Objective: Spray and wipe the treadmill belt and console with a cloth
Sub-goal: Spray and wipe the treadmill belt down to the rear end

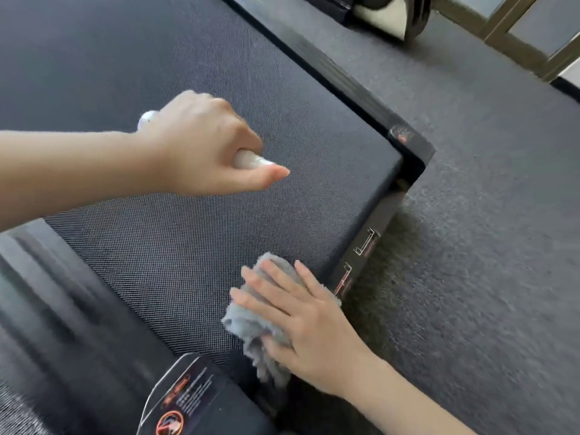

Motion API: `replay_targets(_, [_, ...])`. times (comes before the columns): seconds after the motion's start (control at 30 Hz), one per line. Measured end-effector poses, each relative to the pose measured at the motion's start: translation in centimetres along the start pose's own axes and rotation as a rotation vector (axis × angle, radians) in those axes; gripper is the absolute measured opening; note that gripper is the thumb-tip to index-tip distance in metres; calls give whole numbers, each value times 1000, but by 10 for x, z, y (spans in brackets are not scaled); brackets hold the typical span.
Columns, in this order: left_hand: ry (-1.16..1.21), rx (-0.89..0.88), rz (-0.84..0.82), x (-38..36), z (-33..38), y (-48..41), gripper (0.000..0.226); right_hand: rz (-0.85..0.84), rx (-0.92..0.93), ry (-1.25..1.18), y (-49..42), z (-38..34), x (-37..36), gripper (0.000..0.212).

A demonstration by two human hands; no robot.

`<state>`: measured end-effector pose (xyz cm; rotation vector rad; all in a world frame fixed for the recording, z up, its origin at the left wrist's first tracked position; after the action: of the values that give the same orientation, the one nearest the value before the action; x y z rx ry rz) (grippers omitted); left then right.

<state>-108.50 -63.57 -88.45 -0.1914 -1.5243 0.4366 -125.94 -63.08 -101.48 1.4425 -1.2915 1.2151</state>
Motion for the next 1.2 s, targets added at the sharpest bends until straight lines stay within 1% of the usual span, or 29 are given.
replay_targets(0.1, [-13, -7, -20, -2, 5, -4, 70, 102, -203, -43, -12, 71, 18, 54])
replay_targets(0.2, [-10, -43, -25, -8, 20, -13, 67, 198, -484, -208, -15, 167, 39, 49])
replay_targets(0.3, [17, -93, -23, -16, 39, -21, 64, 187, -691, -247, -21, 243, 49, 53])
replay_targets(0.37, [15, -119, -14, -21, 49, -22, 61, 166, -744, -262, -27, 265, 52, 55])
replay_targets(0.43, [9, -110, 5, -23, 51, -21, 59, 174, -761, -299, -31, 272, 50, 55])
replay_targets(0.53, [28, -43, 31, -25, 44, -23, 56, 215, -766, -327, -30, 273, 48, 55])
replay_targets(0.63, [33, 29, -15, -31, 33, -29, 58, 214, -763, -345, -30, 272, 49, 54])
replay_targets(0.73, [24, 79, -20, -32, 29, -35, 64, 227, -722, -322, -32, 271, 51, 54])
replay_targets(0.8, [15, 84, -2, -32, 32, -42, 65, 239, -713, -308, -32, 274, 50, 54])
replay_targets(0.9, [-18, 69, 56, -32, 38, -61, 61, 255, -719, -309, -34, 276, 49, 54])
replay_targets(1.0, [-33, 100, 89, -38, 34, -78, 59, 263, -724, -309, -33, 274, 49, 55])
replay_targets(1.1, [10, 136, 78, -50, 28, -84, 61, 257, -725, -300, -33, 271, 50, 55])
replay_targets(1.2, [66, 189, 94, -53, 20, -90, 64, 237, -677, -276, -34, 257, 57, 51])
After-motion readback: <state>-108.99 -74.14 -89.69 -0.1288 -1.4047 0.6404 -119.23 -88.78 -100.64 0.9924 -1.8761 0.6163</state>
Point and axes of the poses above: each hand's wrist, its own y-axis away from the middle knuckle, its own x-axis out of the back of the hand, z = x × y, the point moved 9 cm from there along -y, towards the middle knuckle, and after that the axes turned 2 degrees about -y, right-handed, at the moved point
